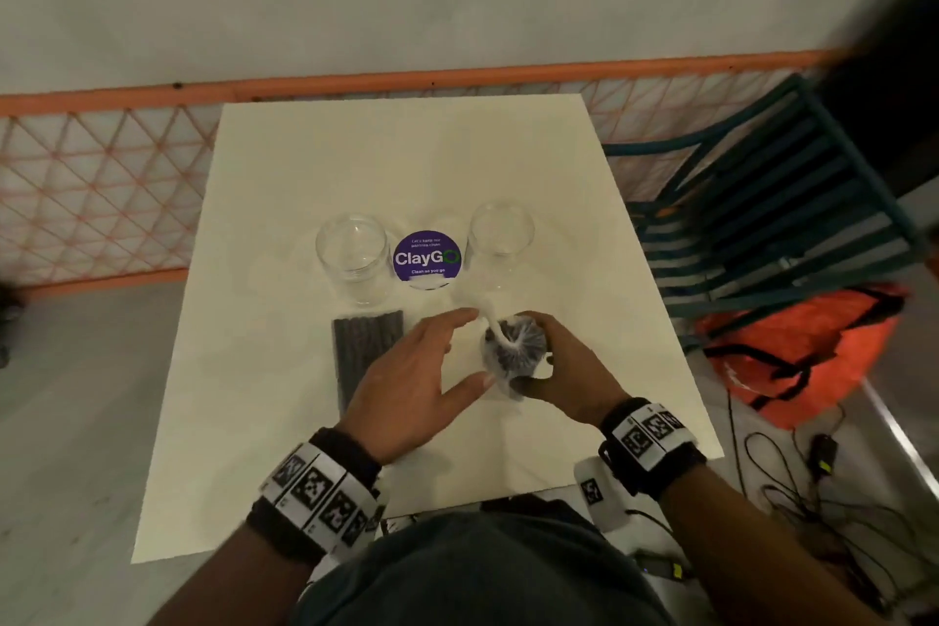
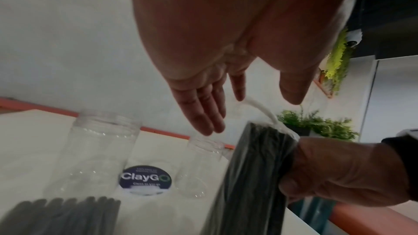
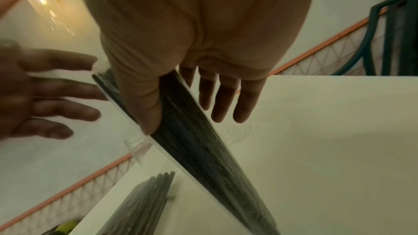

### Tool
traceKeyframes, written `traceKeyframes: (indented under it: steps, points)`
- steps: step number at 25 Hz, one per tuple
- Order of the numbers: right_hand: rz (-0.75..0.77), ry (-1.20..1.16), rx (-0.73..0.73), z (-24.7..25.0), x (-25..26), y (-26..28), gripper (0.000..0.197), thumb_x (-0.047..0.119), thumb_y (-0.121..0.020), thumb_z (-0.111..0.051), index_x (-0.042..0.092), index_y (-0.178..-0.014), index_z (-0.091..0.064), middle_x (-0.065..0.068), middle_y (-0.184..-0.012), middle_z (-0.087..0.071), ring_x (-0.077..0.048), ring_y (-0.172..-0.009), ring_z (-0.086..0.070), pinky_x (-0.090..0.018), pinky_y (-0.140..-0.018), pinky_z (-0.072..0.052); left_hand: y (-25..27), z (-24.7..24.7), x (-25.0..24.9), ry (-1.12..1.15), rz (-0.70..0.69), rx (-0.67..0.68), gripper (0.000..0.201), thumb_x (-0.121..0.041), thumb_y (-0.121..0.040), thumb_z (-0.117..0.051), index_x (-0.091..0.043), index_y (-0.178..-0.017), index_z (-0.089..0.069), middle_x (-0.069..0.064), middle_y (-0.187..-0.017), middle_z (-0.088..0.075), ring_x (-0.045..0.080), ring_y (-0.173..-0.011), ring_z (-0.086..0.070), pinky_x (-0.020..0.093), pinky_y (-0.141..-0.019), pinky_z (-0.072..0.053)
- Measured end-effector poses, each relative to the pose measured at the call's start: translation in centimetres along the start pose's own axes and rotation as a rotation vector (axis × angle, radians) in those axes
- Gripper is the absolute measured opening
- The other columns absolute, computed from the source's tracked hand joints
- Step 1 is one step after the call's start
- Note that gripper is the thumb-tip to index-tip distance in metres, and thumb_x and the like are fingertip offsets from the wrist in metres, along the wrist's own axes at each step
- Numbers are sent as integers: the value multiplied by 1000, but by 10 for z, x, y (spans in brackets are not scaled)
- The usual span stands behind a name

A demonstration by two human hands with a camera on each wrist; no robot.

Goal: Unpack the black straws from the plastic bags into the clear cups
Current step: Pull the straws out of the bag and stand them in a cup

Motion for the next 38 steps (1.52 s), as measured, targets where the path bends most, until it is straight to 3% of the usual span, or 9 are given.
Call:
traceKeyframes:
  steps: [6,13,17,20,22,25,29,34,38]
  points:
    - [-24,1,-132,19,14,34,77,37,-72,-83,35,-137,-40,17,-128,-53,-2,-107,-58,-19,-88,-47,-17,-22,-4,315,29,32,62,-49,-89,-64,-38,-143,-35,-7,-130,-64,7,-102,-67,33,-87,-58]
    - [14,64,-94,13,19,31,80,55,-67,-80,34,-133,-41,17,-127,-54,-7,-110,-57,-27,-92,-48,-42,-17,-36,99,35,-131,32,-50,-91,-61,-20,-96,-71,-3,-102,-63,13,-84,-64,38,-77,-57]
    - [41,115,-22,19,18,29,93,72,-59,-73,41,-137,-33,18,-132,-53,-6,-112,-56,-31,-91,-49,-43,-12,-49,390,60,-161,8,-34,-86,-72,-28,-91,-70,-11,-69,-65,10,-68,-65,37,-73,-56]
    - [124,182,-14,25,29,27,88,80,-58,-68,41,-131,-38,18,-126,-55,-6,-109,-56,-36,-88,-51,-42,-7,-70,499,50,-153,34,-40,-81,-71,-25,-110,-61,2,-79,-75,23,-79,-73,53,-80,-59]
    - [160,106,-52,38,32,26,85,76,-60,-70,38,-130,-39,16,-123,-56,-7,-105,-60,-37,-84,-53,-39,10,-93,398,-32,-200,37,-43,-83,-69,-23,-113,-62,2,-84,-76,21,-80,-72,49,-78,-58]
    - [172,-84,-43,62,26,20,85,63,-61,-79,38,-132,-39,14,-124,-56,-5,-105,-60,-37,-88,-54,-35,36,-107,361,-73,-292,16,-36,-90,-68,-23,-100,-70,1,-82,-75,18,-76,-70,46,-75,-57]
    - [277,50,-51,72,34,26,92,73,-56,-75,40,-134,-37,16,-133,-44,-6,-121,-44,-29,-97,-43,-32,37,-101,333,-10,-339,37,-46,-83,-68,-9,-81,-68,17,-71,-64,31,-65,-57,49,-65,-51]
    - [334,326,-152,81,46,20,87,72,-61,-71,33,-132,-40,8,-133,-49,-16,-115,-50,-35,-88,-49,-34,34,-105,345,-18,-322,13,-27,-86,-76,-33,-82,-65,-3,-72,-70,13,-62,-59,37,-63,-52]
    - [143,110,-241,148,6,14,59,50,-72,-78,39,-123,-51,18,-116,-57,-1,-99,-58,-36,-85,-54,-40,52,-98,367,-28,-342,14,-32,-87,-73,-37,-80,-63,1,-74,-72,23,-68,-67,46,-71,-57]
Point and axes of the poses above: each hand's wrist, its own y-axis away from the middle knuckle, its own z-axis out of the back of the hand, x = y × z, the point moved 9 cm from there along -y, towards the middle knuckle
